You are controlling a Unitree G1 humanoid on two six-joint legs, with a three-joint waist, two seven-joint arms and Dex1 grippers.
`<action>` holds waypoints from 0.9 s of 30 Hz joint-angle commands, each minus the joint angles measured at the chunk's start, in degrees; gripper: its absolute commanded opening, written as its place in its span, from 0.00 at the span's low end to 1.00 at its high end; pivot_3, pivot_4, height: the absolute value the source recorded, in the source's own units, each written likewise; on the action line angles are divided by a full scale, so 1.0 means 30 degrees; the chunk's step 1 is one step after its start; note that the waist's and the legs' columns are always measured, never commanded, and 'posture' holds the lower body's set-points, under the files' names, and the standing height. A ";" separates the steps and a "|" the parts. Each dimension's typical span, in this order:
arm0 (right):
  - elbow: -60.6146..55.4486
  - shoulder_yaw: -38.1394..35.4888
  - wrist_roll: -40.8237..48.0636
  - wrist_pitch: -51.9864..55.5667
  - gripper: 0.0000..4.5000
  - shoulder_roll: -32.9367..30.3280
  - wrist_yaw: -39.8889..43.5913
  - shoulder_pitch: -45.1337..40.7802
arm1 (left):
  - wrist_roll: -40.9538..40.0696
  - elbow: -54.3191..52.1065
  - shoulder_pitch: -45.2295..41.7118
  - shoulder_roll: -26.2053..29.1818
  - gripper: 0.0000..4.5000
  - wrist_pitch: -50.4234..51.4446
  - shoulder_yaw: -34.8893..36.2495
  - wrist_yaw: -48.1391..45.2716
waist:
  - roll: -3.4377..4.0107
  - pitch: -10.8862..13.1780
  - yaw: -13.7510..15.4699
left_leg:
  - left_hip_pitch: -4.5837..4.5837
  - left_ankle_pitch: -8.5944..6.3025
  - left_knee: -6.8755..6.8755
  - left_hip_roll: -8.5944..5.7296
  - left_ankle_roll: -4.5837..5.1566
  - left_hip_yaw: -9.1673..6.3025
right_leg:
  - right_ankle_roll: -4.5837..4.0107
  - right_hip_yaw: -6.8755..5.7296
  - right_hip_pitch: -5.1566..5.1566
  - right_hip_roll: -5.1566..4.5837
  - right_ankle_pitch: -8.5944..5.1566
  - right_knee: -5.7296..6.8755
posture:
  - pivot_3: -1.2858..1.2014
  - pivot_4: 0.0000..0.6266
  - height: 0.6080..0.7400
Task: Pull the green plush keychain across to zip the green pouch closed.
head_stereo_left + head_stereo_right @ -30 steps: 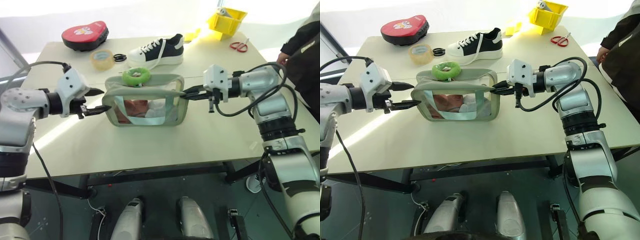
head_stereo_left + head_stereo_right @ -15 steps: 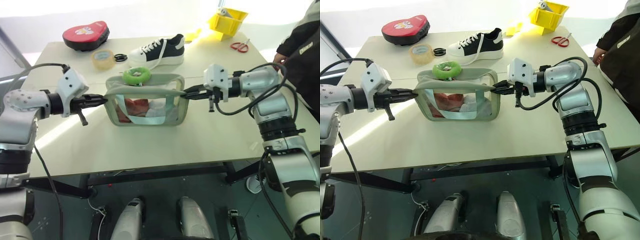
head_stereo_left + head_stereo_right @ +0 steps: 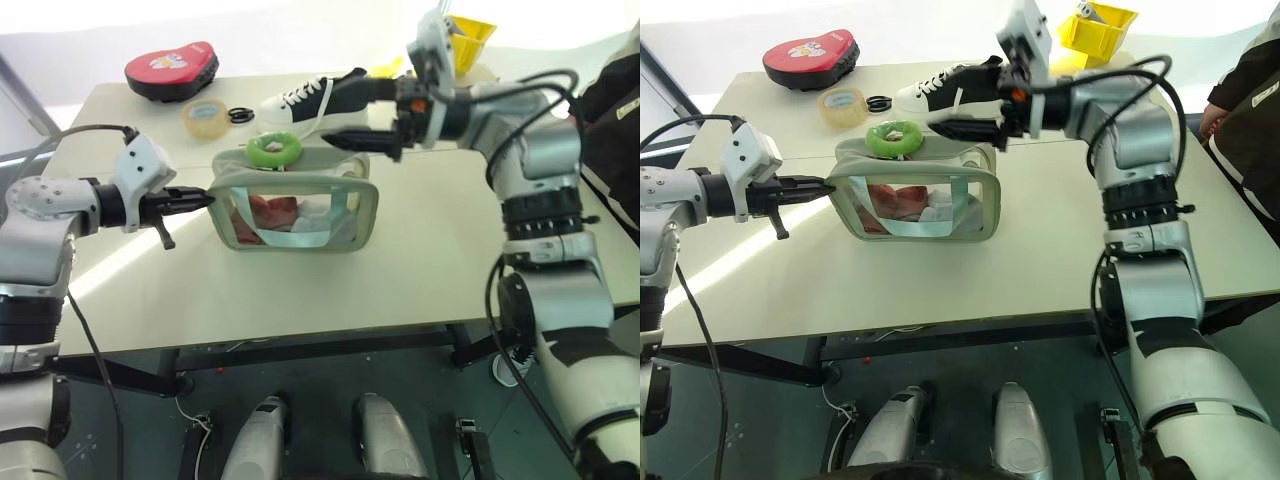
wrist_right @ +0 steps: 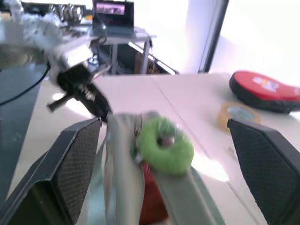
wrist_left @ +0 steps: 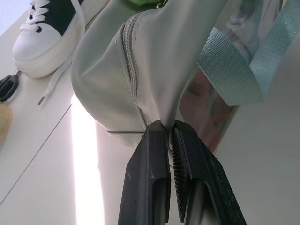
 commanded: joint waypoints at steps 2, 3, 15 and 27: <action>0.3217 0.0770 -0.1601 -0.1247 0.99 0.1463 -0.1996 -0.1756 | 0.0086 -0.0217 -0.0600 -0.0007 0.00 -0.0387 0.0025 0.0124 | 0.0000 0.0000 0.0021 | -0.0002 0.0001 -0.0001 -0.0004 -0.0001 0.0002 | 0.0000 0.0001 -0.0004 -0.0001 0.0000 0.0000 | 0.52 0.24 1.00; 0.4187 0.1087 -0.2103 -0.1593 0.99 0.1742 -0.2229 -0.2147 | 0.0058 -0.0351 -0.0558 -0.0021 0.00 -0.0344 0.0004 0.0121 | 0.0001 0.0001 0.0014 | -0.0003 0.0001 -0.0001 -0.0006 -0.0001 0.0002 | 0.0000 0.0001 -0.0003 -0.0001 0.0000 0.0000 | 0.52 0.24 1.00; 0.9054 0.1788 -0.4061 -0.3561 0.87 0.2966 -0.1100 -0.3881 | -0.0045 -0.1446 0.0426 0.0224 0.00 -0.0045 0.0340 0.0488 | 0.0002 0.0001 -0.0027 | -0.0007 0.0001 -0.0012 -0.0011 -0.0001 0.0004 | 0.0002 0.0001 -0.0009 0.0002 0.0001 0.0001 | 0.52 0.24 1.00; 0.9524 0.0964 -0.3981 -0.3362 0.01 0.2663 -0.0951 -0.4394 | -0.0142 -0.1708 0.0514 0.0201 0.00 0.0106 0.0394 0.0833 | 0.0002 0.0001 -0.0024 | -0.0007 0.0000 -0.0011 -0.0011 -0.0001 0.0000 | 0.0002 0.0001 -0.0011 0.0005 0.0001 0.0003 | 0.52 0.24 1.00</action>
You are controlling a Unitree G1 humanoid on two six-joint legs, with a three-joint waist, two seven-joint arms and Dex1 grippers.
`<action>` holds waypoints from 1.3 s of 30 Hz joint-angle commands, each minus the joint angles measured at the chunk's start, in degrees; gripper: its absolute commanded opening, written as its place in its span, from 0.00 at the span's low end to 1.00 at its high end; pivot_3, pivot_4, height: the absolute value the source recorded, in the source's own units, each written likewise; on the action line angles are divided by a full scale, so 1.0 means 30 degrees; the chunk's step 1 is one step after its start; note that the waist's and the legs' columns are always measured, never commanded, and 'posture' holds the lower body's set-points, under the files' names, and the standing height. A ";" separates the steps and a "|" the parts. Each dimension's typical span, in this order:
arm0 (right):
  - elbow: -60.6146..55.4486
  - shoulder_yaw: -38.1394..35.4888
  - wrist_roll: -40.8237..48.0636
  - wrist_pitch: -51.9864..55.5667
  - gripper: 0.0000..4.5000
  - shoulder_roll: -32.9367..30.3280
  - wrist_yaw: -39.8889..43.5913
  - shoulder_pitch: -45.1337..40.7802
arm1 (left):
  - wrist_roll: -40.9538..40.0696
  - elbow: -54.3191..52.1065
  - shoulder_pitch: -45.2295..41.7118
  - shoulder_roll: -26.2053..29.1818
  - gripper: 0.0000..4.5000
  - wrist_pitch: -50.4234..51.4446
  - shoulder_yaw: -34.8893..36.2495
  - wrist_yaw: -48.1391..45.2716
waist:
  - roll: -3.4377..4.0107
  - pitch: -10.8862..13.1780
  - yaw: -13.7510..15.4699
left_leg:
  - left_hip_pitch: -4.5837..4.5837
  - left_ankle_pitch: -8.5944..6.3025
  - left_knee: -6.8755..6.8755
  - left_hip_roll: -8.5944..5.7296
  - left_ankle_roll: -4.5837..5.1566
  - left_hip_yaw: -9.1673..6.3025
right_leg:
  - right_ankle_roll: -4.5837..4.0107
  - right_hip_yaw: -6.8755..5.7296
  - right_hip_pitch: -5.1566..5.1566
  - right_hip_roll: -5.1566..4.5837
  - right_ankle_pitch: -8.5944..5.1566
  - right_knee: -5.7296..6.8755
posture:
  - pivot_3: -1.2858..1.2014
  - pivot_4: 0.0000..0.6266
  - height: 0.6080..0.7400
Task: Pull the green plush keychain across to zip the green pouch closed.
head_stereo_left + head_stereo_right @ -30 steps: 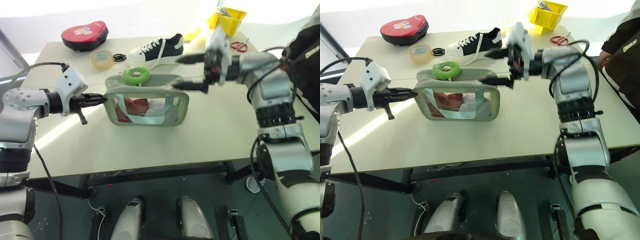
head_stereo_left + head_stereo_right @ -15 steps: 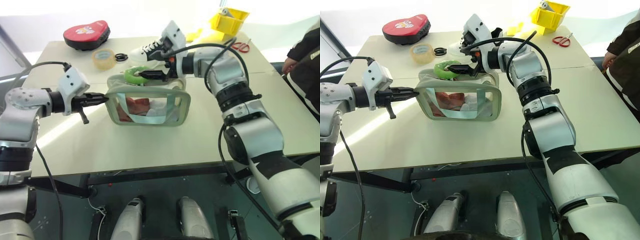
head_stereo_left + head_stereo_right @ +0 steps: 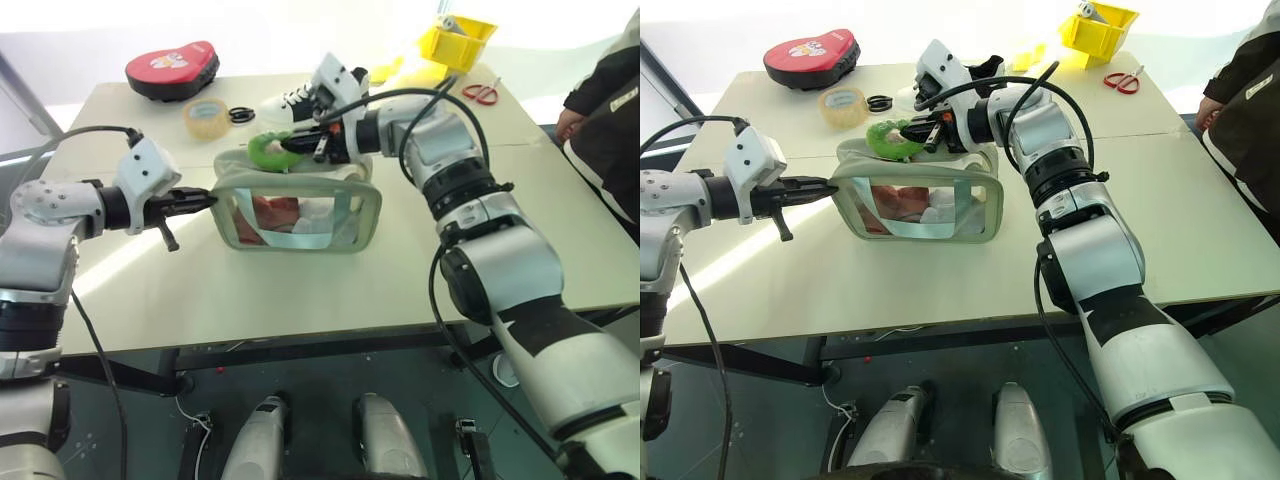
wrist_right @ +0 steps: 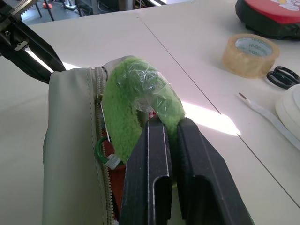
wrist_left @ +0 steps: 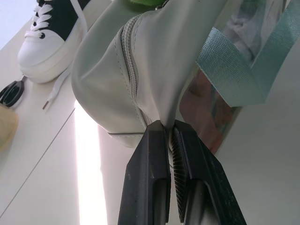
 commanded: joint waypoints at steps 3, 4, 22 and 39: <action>-0.0963 -0.1094 0.0388 0.0232 0.01 -0.1366 0.0248 -0.0968 | -0.0151 -0.0652 -0.0092 0.0253 0.00 0.0108 0.0353 0.0095 | 0.0000 0.0000 0.0034 | 0.0000 0.0000 0.0000 0.0000 -0.0001 0.0000 | 0.0000 0.0000 0.0000 -0.0001 0.0000 0.0000 | 0.52 0.24 1.00; -0.1329 -0.1211 0.0443 0.0508 0.01 -0.1750 0.0359 -0.0909 | -0.0165 -0.0674 -0.0063 0.0265 0.00 0.0128 0.0369 0.0095 | 0.0000 0.0000 0.0043 | -0.0001 0.0000 0.0001 -0.0001 0.0000 0.0000 | 0.0000 0.0000 0.0002 -0.0001 0.0000 -0.0001 | 0.52 0.24 1.00; -1.3310 -0.5037 0.1058 0.7751 0.01 -0.8285 -0.5740 0.9223 | -0.0684 -0.1246 0.0900 0.0496 0.00 0.0778 0.0634 0.0223 | 0.0008 -0.0004 0.0200 | -0.0001 -0.0003 0.0004 0.0001 0.0004 0.0026 | -0.0001 0.0007 0.0013 -0.0032 -0.0004 -0.0020 | 0.52 0.24 1.00; -1.5762 -0.3600 0.2206 0.8558 0.01 -0.2514 -0.9821 1.4641 | -0.0631 -0.1176 0.0235 0.0588 0.00 0.0940 0.0190 -0.0145 | 0.0004 -0.0007 0.0217 | 0.0006 -0.0001 0.0020 0.0007 0.0007 0.0029 | 0.0000 0.0012 0.0022 -0.0019 -0.0002 -0.0016 | 0.52 0.24 1.00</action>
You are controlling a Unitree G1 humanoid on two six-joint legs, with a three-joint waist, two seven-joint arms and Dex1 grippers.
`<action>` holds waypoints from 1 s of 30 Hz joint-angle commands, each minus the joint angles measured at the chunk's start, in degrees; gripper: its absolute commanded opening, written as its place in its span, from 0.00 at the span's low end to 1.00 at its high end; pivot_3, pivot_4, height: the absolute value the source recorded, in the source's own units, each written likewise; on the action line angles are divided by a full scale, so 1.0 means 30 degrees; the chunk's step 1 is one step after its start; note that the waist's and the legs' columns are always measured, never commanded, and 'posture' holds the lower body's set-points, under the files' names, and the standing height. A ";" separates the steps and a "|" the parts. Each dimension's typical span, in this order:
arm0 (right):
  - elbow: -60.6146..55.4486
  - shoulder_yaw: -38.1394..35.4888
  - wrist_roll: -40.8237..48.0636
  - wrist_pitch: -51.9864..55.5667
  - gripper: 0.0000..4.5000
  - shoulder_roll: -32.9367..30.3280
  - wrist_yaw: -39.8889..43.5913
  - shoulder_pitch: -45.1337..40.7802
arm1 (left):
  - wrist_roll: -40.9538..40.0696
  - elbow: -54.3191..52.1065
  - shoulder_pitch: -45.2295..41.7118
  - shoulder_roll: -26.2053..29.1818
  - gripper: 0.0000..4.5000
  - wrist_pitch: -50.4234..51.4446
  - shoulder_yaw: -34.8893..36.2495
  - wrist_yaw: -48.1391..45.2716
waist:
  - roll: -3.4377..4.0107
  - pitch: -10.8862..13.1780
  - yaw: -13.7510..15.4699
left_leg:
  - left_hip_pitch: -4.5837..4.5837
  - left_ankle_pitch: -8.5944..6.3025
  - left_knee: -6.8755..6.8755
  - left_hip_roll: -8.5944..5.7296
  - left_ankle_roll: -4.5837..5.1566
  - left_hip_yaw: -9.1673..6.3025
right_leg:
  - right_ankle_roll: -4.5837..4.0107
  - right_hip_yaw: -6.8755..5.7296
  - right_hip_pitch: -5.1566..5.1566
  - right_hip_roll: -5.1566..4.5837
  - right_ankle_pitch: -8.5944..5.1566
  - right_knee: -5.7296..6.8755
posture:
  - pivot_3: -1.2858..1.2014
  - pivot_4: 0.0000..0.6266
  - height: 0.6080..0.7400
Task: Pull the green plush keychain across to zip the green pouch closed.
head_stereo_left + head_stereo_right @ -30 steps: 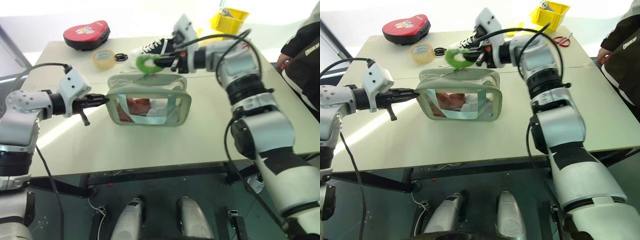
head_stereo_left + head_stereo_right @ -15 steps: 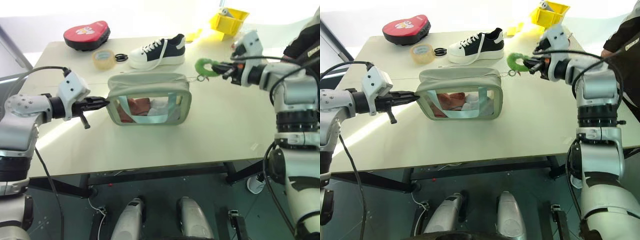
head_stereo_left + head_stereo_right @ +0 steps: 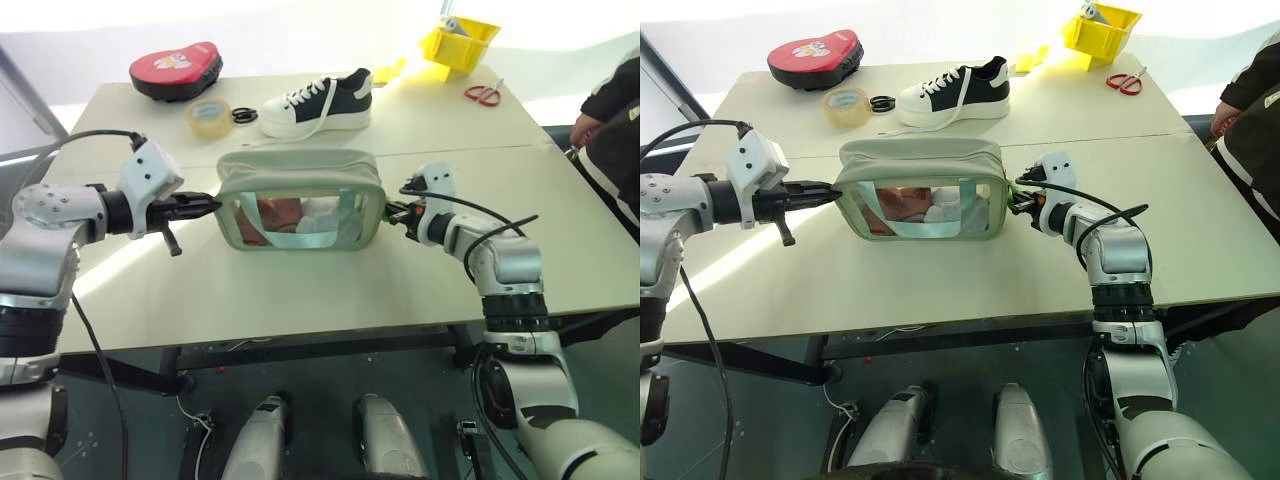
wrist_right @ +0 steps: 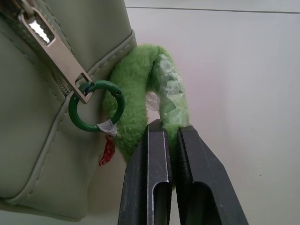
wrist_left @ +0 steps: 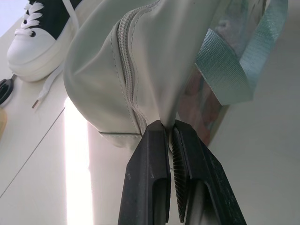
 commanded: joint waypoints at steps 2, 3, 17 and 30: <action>-0.0130 0.0897 -0.0006 -0.0565 0.01 -0.0302 0.0489 0.0149 | 0.0036 -0.0346 -0.0168 0.0412 0.00 0.0136 0.0225 -0.0022 | 0.0000 0.0000 -0.0021 | 0.0001 0.0000 0.0000 0.0000 0.0000 0.0000 | 0.0000 0.0000 0.0000 0.0000 0.0000 0.0000 | 0.52 0.24 1.00; -0.0224 0.0920 0.0078 -0.0562 0.01 -0.0389 0.0569 0.0114 | 0.0020 -0.0427 -0.0124 0.0403 0.00 0.0172 0.0245 0.0018 | 0.0000 0.0000 -0.0021 | 0.0001 0.0000 0.0000 0.0000 0.0000 0.0000 | 0.0000 0.0000 0.0000 0.0000 0.0000 0.0000 | 0.52 0.24 1.00; -0.0617 0.1576 0.1298 -0.2073 1.00 -0.7031 0.8106 -0.2495 | 0.0008 -0.0459 0.0221 0.0313 0.00 0.0110 0.0456 0.0362 | 0.0009 0.0006 0.0051 | -0.0002 -0.0002 0.0000 0.0000 0.0002 0.0014 | 0.0001 0.0001 0.0004 -0.0005 -0.0002 -0.0023 | 0.52 0.24 1.00; -0.2627 0.2767 0.3728 -0.1848 1.00 -0.9618 1.4888 -0.4382 | -0.1758 -0.0636 -0.0587 0.0699 0.79 0.1781 0.1518 -0.0182 | 0.0005 0.0005 0.0071 | -0.0009 -0.0023 -0.0003 0.0017 0.0026 0.0018 | 0.0002 -0.0008 0.0023 -0.0011 -0.0004 -0.0094 | 0.52 0.24 1.00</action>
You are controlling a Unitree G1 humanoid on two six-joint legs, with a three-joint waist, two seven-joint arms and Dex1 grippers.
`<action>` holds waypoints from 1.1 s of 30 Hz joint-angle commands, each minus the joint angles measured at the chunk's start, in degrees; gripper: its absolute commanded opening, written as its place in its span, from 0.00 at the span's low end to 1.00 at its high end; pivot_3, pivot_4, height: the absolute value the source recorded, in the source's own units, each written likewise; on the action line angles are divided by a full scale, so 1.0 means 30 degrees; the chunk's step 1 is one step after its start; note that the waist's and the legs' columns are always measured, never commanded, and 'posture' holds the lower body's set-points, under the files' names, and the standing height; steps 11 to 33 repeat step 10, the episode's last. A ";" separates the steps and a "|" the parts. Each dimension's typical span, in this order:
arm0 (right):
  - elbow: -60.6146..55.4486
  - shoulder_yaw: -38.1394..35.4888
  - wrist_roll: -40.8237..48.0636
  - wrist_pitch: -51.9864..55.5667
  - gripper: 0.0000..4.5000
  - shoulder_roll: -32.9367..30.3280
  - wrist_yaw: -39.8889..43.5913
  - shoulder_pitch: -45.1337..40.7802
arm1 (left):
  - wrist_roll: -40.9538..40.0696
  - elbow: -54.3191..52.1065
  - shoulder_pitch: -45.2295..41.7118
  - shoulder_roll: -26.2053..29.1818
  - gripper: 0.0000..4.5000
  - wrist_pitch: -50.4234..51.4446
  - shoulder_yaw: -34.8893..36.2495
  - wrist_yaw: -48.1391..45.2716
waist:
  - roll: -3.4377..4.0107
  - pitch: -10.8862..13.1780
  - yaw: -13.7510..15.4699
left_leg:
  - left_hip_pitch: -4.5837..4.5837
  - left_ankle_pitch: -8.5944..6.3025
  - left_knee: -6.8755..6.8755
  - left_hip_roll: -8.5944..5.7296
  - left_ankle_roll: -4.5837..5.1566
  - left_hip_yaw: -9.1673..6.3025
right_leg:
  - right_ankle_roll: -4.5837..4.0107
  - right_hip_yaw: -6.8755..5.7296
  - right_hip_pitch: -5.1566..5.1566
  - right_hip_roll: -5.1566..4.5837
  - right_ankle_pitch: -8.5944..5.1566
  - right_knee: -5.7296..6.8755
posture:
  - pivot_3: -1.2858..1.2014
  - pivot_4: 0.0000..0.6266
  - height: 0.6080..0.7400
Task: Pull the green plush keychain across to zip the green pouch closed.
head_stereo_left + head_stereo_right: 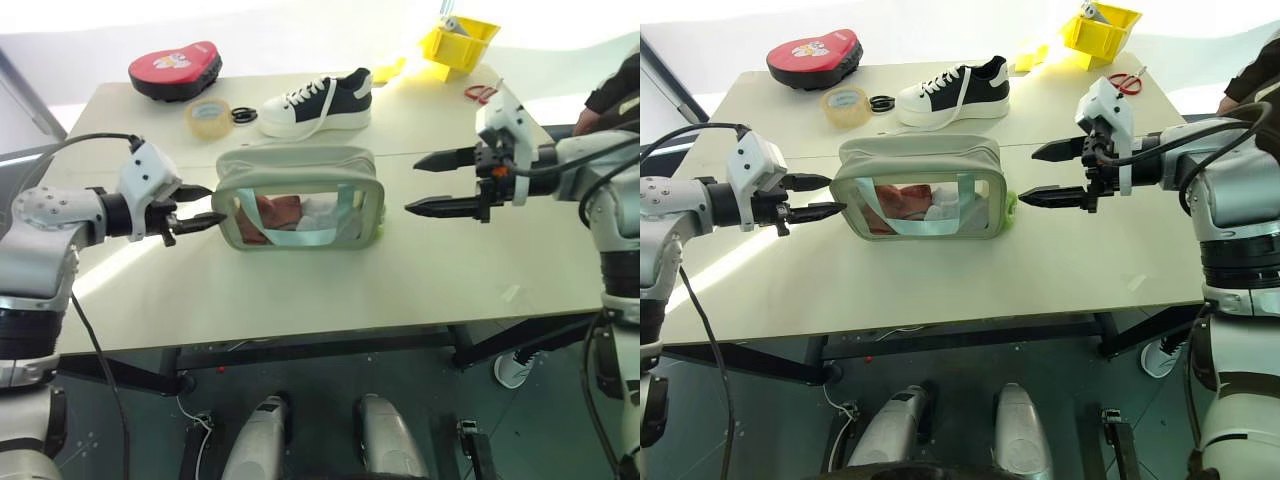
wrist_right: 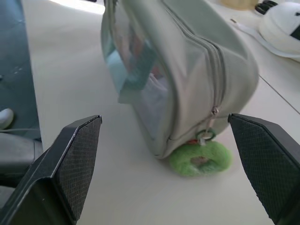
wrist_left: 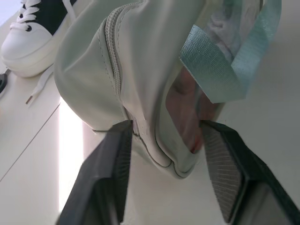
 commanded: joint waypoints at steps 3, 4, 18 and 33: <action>-0.0634 -0.0390 0.0336 -0.0207 1.00 0.0061 -0.0171 -0.0330 | -0.1702 0.0260 -0.2201 0.1460 0.98 0.2227 0.2232 -0.0053 | -0.0006 0.0004 0.0195 | -0.0038 0.0000 0.0007 0.0000 0.0000 -0.0004 | 0.0001 -0.0002 -0.0033 0.0000 0.0001 -0.0001 | 0.52 0.24 1.00; -0.0514 -0.0465 0.0297 -0.0294 1.00 0.0050 -0.0229 -0.0317 | -0.2034 0.0424 -0.2578 0.1764 0.98 0.2725 0.2486 -0.0212 | -0.0010 0.0006 0.0218 | -0.0053 0.0001 0.0012 -0.0001 0.0000 -0.0004 | 0.0001 -0.0004 -0.0044 0.0000 0.0001 -0.0004 | 0.52 0.24 1.00; -0.0314 -0.0826 0.0407 -0.0578 1.00 -0.0132 -0.0305 -0.0243 | -0.2461 0.1627 -0.3377 0.3200 0.98 0.2773 0.3197 -0.1031 | -0.0005 0.0004 0.0212 | -0.0079 0.0000 0.0008 -0.0014 0.0000 0.0006 | 0.0004 -0.0007 -0.0060 -0.0015 0.0002 -0.0021 | 0.52 0.24 1.00; -0.0314 -0.0826 0.0407 -0.0578 1.00 -0.0132 -0.0305 -0.0243 | -0.2461 0.1627 -0.3377 0.3200 0.98 0.2773 0.3197 -0.1031 | -0.0005 0.0004 0.0212 | -0.0079 0.0000 0.0008 -0.0014 0.0000 0.0006 | 0.0004 -0.0007 -0.0060 -0.0015 0.0002 -0.0021 | 0.52 0.24 1.00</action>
